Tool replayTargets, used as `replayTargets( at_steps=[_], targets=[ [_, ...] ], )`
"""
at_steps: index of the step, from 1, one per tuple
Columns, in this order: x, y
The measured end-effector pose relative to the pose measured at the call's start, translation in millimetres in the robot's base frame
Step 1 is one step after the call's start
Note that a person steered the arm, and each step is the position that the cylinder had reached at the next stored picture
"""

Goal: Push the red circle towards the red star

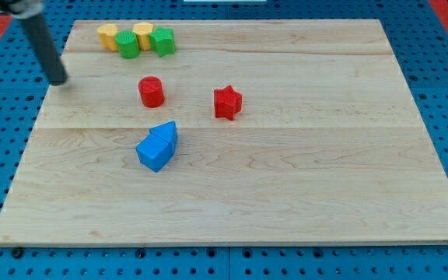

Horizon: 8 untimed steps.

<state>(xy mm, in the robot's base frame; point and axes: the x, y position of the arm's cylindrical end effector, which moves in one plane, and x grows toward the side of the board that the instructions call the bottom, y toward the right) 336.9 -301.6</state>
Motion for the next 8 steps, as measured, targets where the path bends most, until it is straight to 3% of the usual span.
replayTargets(
  at_steps=[1, 3, 4, 5, 6, 7, 8],
  targets=[
    [-3, 9],
    [21, 143],
    [47, 162],
    [48, 215],
    [21, 185],
    [11, 211],
    [42, 241]
  ],
)
